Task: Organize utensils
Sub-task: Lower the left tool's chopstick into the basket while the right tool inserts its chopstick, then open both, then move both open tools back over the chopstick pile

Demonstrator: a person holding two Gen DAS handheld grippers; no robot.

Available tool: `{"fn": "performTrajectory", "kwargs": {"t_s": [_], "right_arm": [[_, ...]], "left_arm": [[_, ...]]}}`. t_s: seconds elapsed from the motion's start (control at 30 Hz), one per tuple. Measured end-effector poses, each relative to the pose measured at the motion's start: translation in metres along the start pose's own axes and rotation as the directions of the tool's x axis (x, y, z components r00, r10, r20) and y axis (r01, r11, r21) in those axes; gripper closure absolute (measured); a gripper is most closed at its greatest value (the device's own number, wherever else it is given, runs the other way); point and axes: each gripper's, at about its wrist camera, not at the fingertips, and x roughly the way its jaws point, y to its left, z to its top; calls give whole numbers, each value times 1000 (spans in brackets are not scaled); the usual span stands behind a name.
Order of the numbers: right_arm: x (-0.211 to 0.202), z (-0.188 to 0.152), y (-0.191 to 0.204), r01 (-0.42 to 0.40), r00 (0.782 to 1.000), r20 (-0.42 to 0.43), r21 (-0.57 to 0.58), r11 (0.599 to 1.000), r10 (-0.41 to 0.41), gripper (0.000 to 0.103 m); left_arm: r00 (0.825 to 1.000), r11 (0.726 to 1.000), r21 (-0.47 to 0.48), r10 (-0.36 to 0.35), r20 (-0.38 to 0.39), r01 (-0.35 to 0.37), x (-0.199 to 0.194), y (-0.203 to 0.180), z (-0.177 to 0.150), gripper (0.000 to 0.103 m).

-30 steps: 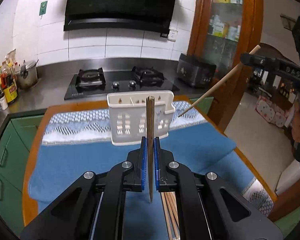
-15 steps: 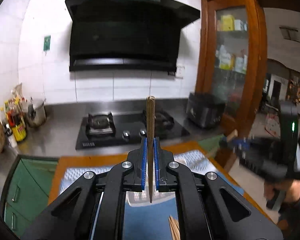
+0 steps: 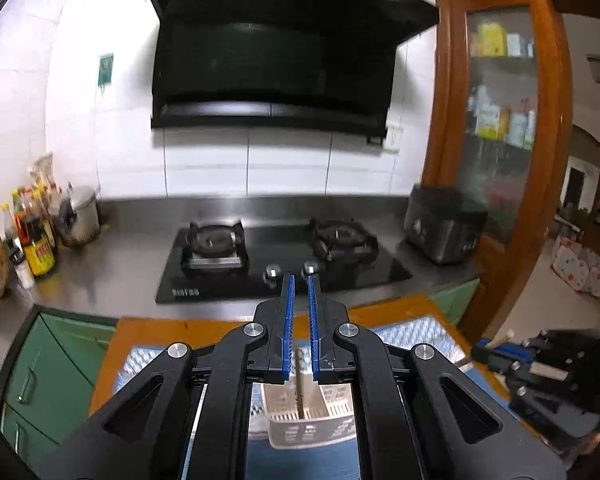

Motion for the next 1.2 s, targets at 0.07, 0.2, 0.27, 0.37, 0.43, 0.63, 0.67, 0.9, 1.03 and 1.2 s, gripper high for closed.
{"fn": "performTrajectory", "kwargs": {"t_s": [0.07, 0.2, 0.27, 0.37, 0.43, 0.63, 0.67, 0.9, 1.03, 1.2], "right_arm": [[4, -3, 1, -1, 1000, -11, -2, 1000, 1, 96], [2, -5, 3, -5, 1000, -13, 3, 1000, 5, 92], [-3, -5, 4, 4, 1000, -3, -1, 1000, -4, 82], [-13, -5, 8, 25, 1000, 15, -14, 1000, -24, 81], [-24, -7, 10, 26, 999, 25, -13, 1000, -26, 80], [-62, -23, 14, 26, 998, 48, 2, 1000, -27, 76], [-67, -28, 15, 27, 998, 49, 3, 1000, -27, 75], [-103, -81, 34, 17, 1000, 26, 9, 1000, -17, 74], [-114, -127, 48, -10, 1000, -7, 34, 999, 10, 74], [-118, -188, 69, -14, 997, -70, 62, 998, 18, 74]], "left_arm": [[999, 1000, 10, 6, -37, -6, 10, 3, -10, 98], [996, 1000, 25, -16, -84, 18, 16, 6, -24, 98], [995, 999, 25, -26, -93, 28, 15, 6, -27, 95], [995, 999, 41, -24, -101, 28, 8, 5, -32, 94], [993, 998, 43, -48, -104, 53, 0, 4, -35, 91], [993, 994, 95, -45, -110, 56, -37, -2, -52, 78], [992, 993, 99, -46, -113, 57, -43, -3, -55, 76], [990, 992, 104, -61, -129, 75, -93, -11, -99, 61], [982, 990, 120, -56, -179, 78, -116, -19, -141, 45], [967, 981, 178, -24, -254, 71, -131, -37, -195, 45]]}}
